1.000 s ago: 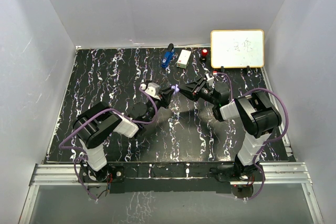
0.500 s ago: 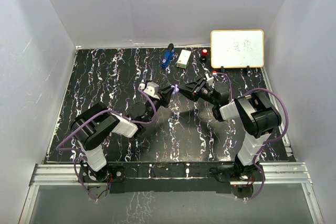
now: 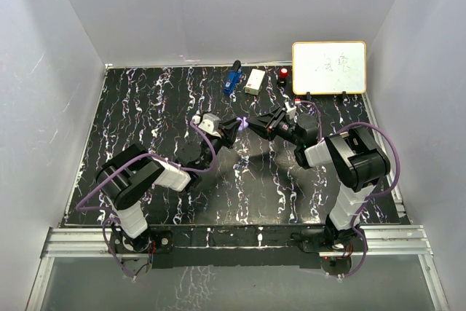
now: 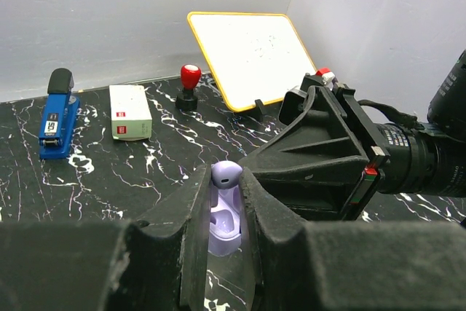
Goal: Insert the wireless bluetooth earbuds into the charging case
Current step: Place the earbud in the charging case.
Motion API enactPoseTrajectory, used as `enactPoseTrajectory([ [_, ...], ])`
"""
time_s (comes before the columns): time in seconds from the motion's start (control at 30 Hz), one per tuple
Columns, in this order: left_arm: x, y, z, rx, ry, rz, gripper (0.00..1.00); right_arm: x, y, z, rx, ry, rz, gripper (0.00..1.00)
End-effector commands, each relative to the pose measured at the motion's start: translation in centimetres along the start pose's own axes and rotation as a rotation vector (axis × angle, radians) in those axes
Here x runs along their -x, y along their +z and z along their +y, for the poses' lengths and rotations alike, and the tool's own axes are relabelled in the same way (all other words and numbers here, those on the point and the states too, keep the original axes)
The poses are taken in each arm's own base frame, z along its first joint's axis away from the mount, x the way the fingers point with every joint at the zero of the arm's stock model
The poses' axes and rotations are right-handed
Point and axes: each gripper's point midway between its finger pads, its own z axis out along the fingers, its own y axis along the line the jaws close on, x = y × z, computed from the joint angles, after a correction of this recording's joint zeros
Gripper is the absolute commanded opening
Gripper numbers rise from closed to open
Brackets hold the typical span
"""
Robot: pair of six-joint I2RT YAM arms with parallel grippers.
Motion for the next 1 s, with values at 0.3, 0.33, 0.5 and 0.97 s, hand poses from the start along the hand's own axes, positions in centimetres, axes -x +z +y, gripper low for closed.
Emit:
enactPoseTrajectory([
  [0.3,6.1,0.5,-1.1,-0.031,-0.029,-0.224,0.00,-0.2,-0.1,2.7,0.094,-0.068,0.003,0.00],
  [0.33,6.0,0.5,-1.1,-0.030,-0.030,-0.222,0.00,-0.2,-0.1,2.8,0.097,-0.070,0.003,0.00],
  [0.5,5.7,0.6,-1.1,-0.029,-0.031,-0.216,0.00,-0.3,-0.1,2.8,0.097,-0.069,0.004,0.00],
  [0.97,5.2,0.9,-1.1,-0.032,-0.031,-0.207,0.00,-0.4,-0.1,3.1,0.109,-0.072,0.009,0.00],
])
